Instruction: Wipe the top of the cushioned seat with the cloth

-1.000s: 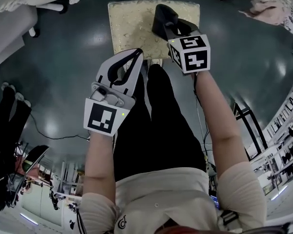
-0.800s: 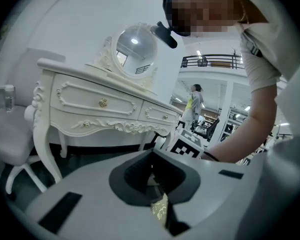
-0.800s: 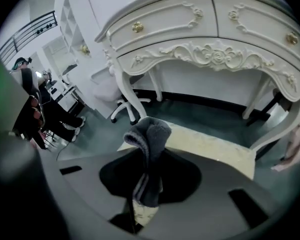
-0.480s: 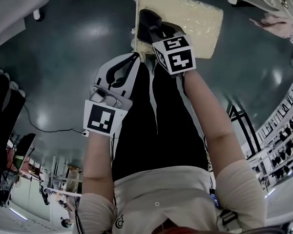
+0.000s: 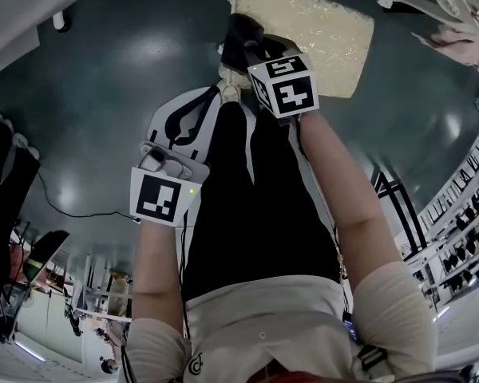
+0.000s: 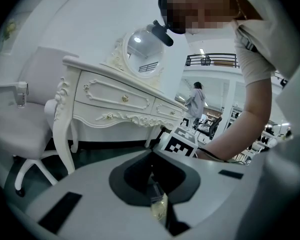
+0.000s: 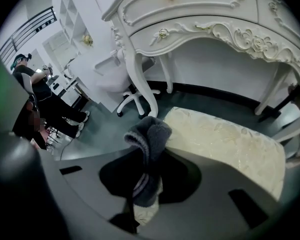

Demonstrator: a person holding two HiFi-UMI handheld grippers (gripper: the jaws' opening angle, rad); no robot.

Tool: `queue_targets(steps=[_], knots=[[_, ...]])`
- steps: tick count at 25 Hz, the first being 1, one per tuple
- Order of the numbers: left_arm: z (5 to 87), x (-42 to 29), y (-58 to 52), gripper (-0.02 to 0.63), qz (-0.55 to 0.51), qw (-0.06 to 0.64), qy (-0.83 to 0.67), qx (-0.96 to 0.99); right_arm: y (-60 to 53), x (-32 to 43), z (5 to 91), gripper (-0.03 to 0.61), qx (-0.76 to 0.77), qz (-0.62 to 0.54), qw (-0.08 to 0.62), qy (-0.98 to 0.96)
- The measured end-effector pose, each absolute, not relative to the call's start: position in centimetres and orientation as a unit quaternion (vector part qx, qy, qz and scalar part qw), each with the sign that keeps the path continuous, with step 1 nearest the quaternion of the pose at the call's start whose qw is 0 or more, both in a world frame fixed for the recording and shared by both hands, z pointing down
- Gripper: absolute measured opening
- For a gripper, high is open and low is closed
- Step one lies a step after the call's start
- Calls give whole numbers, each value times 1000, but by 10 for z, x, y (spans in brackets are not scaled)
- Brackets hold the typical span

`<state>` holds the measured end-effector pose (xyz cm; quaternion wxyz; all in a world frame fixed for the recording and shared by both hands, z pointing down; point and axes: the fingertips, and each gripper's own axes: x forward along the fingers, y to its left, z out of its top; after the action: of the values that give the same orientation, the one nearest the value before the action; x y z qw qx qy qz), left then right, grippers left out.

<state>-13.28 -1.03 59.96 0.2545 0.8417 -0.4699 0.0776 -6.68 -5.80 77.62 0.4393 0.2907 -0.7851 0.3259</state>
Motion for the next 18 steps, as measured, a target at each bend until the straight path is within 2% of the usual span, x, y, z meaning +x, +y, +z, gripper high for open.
queue_targets(steps=[18], knots=[[600,-43,-27,12,69,258,-461,846,-74,41,778,81,308,310,449,-779]])
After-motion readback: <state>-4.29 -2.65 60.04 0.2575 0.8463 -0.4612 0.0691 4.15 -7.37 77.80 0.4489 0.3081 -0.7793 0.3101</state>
